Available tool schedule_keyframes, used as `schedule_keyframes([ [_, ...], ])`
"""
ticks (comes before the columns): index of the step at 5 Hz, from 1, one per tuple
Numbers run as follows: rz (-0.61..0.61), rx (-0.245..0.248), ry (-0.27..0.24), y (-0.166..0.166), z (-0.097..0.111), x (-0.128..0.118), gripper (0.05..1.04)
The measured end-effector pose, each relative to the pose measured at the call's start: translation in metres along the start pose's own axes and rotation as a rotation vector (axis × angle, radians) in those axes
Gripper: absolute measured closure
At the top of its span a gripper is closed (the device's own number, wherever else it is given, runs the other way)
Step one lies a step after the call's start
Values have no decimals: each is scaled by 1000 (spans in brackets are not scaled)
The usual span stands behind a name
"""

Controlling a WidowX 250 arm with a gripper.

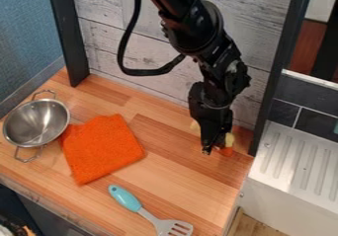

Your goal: Put the yellow duck doll in the silver bowl

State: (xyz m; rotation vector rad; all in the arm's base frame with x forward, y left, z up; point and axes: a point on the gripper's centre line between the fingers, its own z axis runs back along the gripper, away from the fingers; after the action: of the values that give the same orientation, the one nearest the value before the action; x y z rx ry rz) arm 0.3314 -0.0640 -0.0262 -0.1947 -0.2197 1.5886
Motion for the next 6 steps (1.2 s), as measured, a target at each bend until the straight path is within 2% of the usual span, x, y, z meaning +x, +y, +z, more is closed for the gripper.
schedule_keyframes([
  [1,-6,16,-9,8,2,3,836],
  [2,-13,17,-50,13,21,13,837],
  [3,-32,-12,-10,14,51,27,837],
  [4,24,-2,-38,25,82,55,837],
  [5,109,15,-33,44,99,91,839],
  [6,208,29,-73,62,110,129,839],
])
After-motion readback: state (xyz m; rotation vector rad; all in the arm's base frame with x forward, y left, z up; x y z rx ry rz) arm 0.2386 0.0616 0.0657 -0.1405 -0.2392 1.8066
